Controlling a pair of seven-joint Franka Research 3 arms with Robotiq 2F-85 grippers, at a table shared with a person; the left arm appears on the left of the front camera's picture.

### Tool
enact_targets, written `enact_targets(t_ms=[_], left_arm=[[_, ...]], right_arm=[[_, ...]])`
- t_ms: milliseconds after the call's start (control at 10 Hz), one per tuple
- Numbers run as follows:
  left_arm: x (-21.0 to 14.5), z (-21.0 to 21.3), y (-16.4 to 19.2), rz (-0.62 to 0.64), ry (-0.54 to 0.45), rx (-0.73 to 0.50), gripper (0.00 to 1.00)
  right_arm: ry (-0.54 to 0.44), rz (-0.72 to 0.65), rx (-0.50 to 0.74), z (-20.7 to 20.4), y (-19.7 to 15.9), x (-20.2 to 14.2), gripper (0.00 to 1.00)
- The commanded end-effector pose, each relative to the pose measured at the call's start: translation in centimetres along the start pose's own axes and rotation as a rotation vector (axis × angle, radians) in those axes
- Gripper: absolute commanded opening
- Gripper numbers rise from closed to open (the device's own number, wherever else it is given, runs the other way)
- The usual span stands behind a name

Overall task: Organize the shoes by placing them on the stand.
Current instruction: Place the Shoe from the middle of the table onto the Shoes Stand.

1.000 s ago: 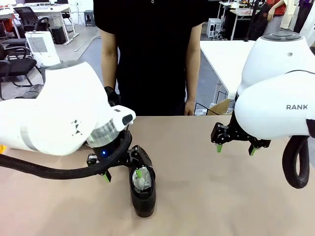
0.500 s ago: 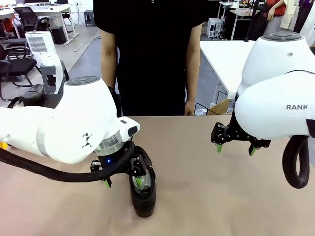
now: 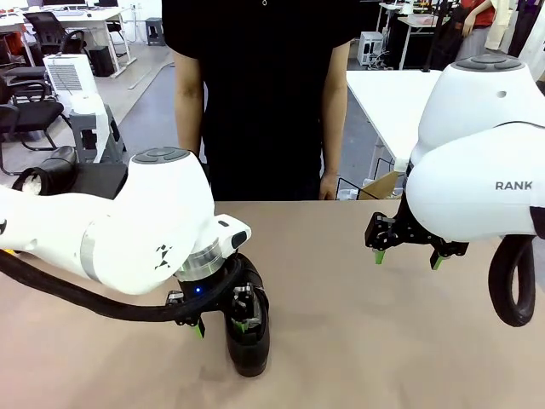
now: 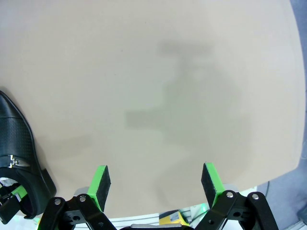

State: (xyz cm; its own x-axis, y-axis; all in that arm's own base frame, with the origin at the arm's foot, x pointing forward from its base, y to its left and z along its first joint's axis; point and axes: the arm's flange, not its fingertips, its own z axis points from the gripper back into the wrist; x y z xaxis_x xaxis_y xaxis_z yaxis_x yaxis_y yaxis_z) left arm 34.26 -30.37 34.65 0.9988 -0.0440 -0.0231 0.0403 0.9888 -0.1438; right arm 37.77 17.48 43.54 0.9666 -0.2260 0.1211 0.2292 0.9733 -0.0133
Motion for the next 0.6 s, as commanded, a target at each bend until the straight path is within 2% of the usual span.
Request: enact_targets(t_ms=[0, 100, 200, 500], left_arm=[[0.22, 0.15, -0.75, 0.024, -0.031, 0.023, 0.26], [0.16, 0.15, -0.75, 0.024, -0.032, 0.027, 0.08], [0.21, 0.14, -0.76, 0.024, -0.029, 0.028, 0.0], [0.0, 0.56, -1.47, -0.011, -0.02, 0.014, 0.0]], right_arm=[[-0.002, 0.016, -0.002, 0.36, -0.16, 0.29, 1.0], [-0.002, 0.016, -0.002, 0.36, -0.16, 0.29, 1.0], [-0.002, 0.016, -0.002, 0.36, -0.16, 0.29, 1.0], [-0.002, 0.016, -0.002, 0.36, -0.16, 0.29, 1.0]])
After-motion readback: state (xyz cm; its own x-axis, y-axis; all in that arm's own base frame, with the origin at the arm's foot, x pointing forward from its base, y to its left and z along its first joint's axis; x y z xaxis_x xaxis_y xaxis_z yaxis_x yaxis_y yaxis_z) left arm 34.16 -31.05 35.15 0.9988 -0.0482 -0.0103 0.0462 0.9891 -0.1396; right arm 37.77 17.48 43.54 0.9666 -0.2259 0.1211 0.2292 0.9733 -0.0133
